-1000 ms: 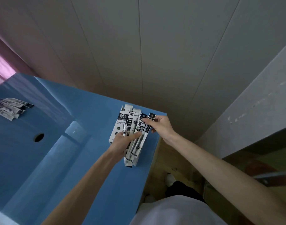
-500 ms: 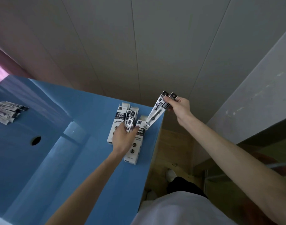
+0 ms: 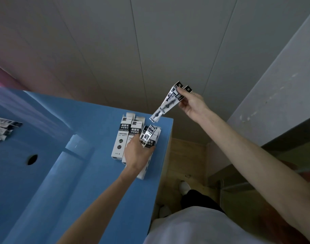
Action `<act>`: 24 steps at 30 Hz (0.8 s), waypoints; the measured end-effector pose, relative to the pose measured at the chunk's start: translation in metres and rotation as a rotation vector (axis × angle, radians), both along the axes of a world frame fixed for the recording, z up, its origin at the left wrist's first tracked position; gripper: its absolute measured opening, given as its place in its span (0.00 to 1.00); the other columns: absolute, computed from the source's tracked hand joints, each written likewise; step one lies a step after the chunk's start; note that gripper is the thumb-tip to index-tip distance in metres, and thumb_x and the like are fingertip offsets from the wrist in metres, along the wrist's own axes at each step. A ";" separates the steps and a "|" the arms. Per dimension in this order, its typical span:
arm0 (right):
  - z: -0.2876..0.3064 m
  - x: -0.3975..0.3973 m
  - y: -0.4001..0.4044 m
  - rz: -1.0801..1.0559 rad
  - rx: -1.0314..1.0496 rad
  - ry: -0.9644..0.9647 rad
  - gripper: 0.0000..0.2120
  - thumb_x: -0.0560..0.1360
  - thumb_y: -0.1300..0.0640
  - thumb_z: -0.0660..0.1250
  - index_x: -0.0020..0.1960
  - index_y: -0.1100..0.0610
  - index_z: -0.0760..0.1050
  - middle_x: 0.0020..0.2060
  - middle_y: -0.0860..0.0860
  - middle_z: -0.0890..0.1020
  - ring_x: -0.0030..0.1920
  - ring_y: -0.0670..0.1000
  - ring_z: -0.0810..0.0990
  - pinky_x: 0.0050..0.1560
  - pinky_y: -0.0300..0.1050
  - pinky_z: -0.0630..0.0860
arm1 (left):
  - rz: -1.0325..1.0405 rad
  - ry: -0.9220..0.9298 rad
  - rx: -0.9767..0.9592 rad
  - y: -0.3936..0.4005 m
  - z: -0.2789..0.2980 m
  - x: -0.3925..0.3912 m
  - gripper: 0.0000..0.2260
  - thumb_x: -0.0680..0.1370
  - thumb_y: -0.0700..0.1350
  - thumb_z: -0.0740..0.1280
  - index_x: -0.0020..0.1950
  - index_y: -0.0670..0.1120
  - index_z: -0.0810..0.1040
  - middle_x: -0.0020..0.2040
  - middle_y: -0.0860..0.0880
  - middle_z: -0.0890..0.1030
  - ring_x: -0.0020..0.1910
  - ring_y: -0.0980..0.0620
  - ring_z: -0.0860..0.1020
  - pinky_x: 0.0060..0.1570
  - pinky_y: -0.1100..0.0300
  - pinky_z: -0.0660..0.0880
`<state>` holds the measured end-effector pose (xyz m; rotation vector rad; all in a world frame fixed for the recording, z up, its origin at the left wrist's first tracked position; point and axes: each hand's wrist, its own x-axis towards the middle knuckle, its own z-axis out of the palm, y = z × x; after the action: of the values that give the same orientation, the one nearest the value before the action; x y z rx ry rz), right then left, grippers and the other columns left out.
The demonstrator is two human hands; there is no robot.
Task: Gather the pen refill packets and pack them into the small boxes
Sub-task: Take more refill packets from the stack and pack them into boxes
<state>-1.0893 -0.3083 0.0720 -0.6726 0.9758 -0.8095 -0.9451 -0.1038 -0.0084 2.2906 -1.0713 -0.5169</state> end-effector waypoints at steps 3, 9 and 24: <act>0.000 0.004 -0.001 0.007 0.102 -0.015 0.09 0.74 0.60 0.77 0.46 0.58 0.77 0.39 0.54 0.86 0.33 0.48 0.82 0.29 0.37 0.78 | 0.014 0.039 -0.101 0.005 0.002 -0.002 0.15 0.70 0.51 0.79 0.49 0.51 0.76 0.44 0.55 0.81 0.42 0.55 0.79 0.38 0.57 0.76; -0.013 -0.001 0.001 0.019 0.180 0.081 0.07 0.73 0.61 0.78 0.43 0.59 0.79 0.37 0.53 0.86 0.30 0.47 0.82 0.27 0.37 0.76 | 0.004 0.049 -0.288 0.020 0.008 -0.002 0.18 0.69 0.49 0.80 0.55 0.52 0.78 0.48 0.58 0.81 0.45 0.62 0.77 0.42 0.69 0.71; 0.002 -0.001 -0.003 0.078 -0.382 0.419 0.05 0.74 0.57 0.78 0.45 0.58 0.84 0.42 0.53 0.88 0.43 0.52 0.86 0.44 0.47 0.79 | -0.050 0.039 -0.443 0.034 0.012 -0.005 0.22 0.69 0.44 0.82 0.61 0.46 0.80 0.60 0.56 0.80 0.56 0.62 0.77 0.54 0.74 0.72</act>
<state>-1.0907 -0.3109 0.0742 -1.2392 1.1721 -0.8096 -0.9501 -0.0697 0.0037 1.8643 -1.0997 -0.3041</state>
